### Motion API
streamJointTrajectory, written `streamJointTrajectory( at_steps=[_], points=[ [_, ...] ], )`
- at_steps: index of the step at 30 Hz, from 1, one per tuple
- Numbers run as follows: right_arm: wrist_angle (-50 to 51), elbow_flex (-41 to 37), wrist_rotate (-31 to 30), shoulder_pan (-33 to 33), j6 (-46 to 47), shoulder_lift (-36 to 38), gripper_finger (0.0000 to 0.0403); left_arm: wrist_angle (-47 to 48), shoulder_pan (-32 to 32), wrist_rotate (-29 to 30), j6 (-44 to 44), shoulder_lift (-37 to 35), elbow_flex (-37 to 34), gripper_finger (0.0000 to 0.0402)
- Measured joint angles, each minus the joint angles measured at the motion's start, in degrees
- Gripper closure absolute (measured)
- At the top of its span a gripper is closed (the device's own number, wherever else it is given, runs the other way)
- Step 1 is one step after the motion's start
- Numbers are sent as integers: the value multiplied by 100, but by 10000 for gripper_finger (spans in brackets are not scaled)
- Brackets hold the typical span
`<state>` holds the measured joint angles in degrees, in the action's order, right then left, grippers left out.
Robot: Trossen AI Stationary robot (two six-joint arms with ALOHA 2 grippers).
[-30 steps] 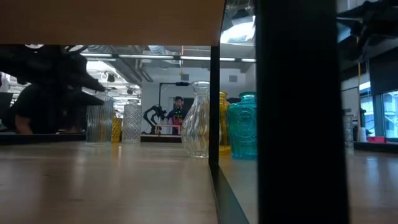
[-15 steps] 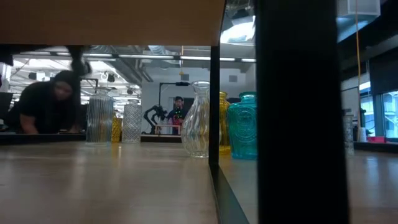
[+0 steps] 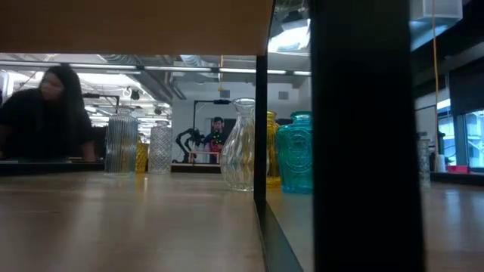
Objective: Sort vases onto shelf
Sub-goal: Put the blue vase on the shelf
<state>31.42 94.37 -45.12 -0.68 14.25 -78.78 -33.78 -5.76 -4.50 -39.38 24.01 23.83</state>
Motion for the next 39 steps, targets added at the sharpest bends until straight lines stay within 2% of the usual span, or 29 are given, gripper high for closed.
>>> streamJointTrajectory(
  at_steps=[3, 6, 8, 12, 16, 20, 24, 27, 34, 39],
  points=[
    [2203, 481, 456, 479, 1374, -333, 399, 1849, -160, 108, 764, 4, 877, 269],
    [3885, 658, 552, 839, 2313, -457, 375, 3390, -276, 592, 1411, 42, 1573, 269],
    [4679, 626, 563, 1036, 2617, -448, 346, 4104, -329, 996, 1776, 41, 1908, 269],
    [5448, 414, 787, 1524, 2873, -453, 267, 4817, -372, 1677, 2239, 20, 2299, 269],
    [5465, -52, 1075, 2208, 2900, -451, 204, 4916, -371, 1972, 2344, 16, 2361, 269],
    [5123, -706, 1361, 2992, 2757, -444, 187, 4929, -371, 2027, 2294, 17, 2361, 269],
    [4277, -1330, 2051, 3698, 2137, -438, 198, 5031, -371, 2029, 1963, 24, 2361, 269],
    [3892, -1645, 2279, 4069, 1884, -435, 213, 5086, -371, 2025, 1786, 24, 2361, 269],
    [3660, -2074, 2927, 4504, 1698, -435, 248, 5179, -371, 1866, 1399, 26, 2361, 269],
    [3493, -2281, 2978, 4498, 1674, -435, 262, 5228, -371, 1855, 1386, 26, 2361, 269]
  ],
)
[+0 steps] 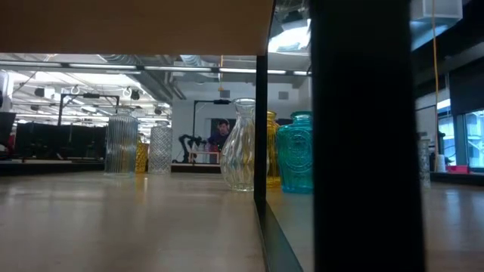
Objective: Sort vases onto shelf
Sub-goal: Put the blue vase on the shelf
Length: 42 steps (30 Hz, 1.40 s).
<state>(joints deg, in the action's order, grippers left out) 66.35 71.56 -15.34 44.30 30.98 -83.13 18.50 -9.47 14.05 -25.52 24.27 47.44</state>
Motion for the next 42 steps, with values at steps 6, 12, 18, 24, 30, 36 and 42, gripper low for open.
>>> streamJointTrajectory(
  at_steps=[6, 12, 18, 24, 30, 36, 42],
  points=[
    [-400, -383, 247, 0, -32, 0, 265, 0, 0, 1, 5, 0, 0, 269],
    [-654, -706, 524, 2, -166, -164, 265, 1, 0, 3, 8, 0, 0, 269],
    [-697, -674, 1182, -3, -586, -490, 272, 0, 0, 4, 11, 0, 0, 269],
    [-613, -685, 1273, -30, -610, -436, 367, 0, 0, 1, 7, 0, 0, 269],
    [-136, -507, 1657, -51, -876, -413, 378, 34, 2, 2, 13, 0, 0, 269],
    [957, 339, 1642, -337, -1404, -407, 390, 156, 2, 46, 57, 2, 0, 269],
    [1898, 1704, 1831, -1231, -1833, -407, 392, 325, 2, 174, 50, 9, 0, 269]
  ],
)
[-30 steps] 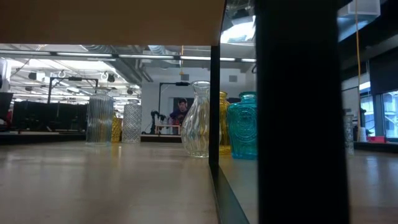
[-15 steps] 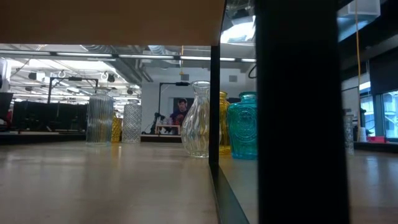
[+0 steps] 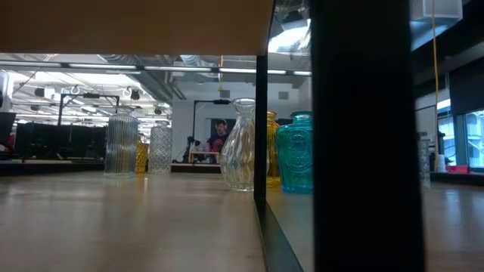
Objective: Sort vases onto shelf
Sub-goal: Put the blue vase on the shelf
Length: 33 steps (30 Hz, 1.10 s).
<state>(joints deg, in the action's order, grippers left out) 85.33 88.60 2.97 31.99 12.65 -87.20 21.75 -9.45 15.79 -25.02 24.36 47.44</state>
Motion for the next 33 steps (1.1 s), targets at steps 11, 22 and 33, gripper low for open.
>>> streamJointTrajectory(
  at_steps=[11, 22, 33],
  points=[
    [-547, 2730, 524, -2508, 233, -619, 392, 32, -1, 174, 5, 44, 0, 269],
    [-1505, 4334, 1029, -3757, 353, -2029, 393, 58, 2, 97, -21, 192, 0, 269],
    [-1129, 4374, 697, -4064, -43, -2473, 393, 348, 12, -1977, -518, 352, -2, 269]
  ],
)
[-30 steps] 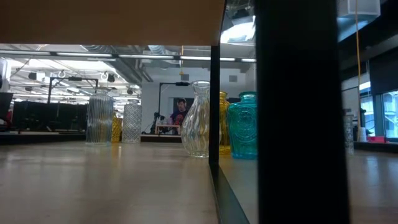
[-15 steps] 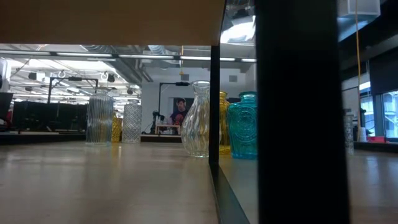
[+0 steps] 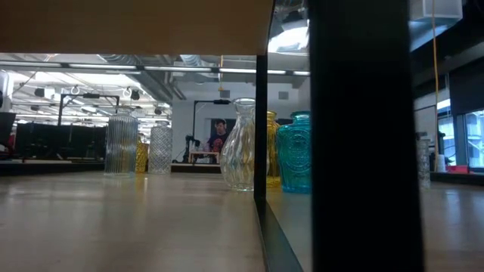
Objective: Sort vases onto shelf
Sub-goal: Put the blue vase on the shelf
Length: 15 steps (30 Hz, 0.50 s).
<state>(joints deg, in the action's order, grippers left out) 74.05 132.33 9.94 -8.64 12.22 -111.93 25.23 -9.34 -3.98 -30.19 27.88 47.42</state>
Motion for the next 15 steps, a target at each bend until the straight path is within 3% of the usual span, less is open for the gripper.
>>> streamJointTrajectory(
  at_steps=[4, 7, 11, 15],
  points=[
    [-143, 0, -273, 69, 233, -49, 393, -164, 53, -1433, -257, 351, 0, 269],
    [-281, 0, -405, 166, 427, -47, 393, -601, 341, -2026, -77, 758, 0, 269],
    [-339, 3, -529, 277, 561, -47, 393, -1204, 988, -1997, 659, 1370, 85, 269],
    [-330, 4, -533, 363, 566, -47, 393, -922, 1576, -1062, 1748, 1915, 534, 269]
  ],
)
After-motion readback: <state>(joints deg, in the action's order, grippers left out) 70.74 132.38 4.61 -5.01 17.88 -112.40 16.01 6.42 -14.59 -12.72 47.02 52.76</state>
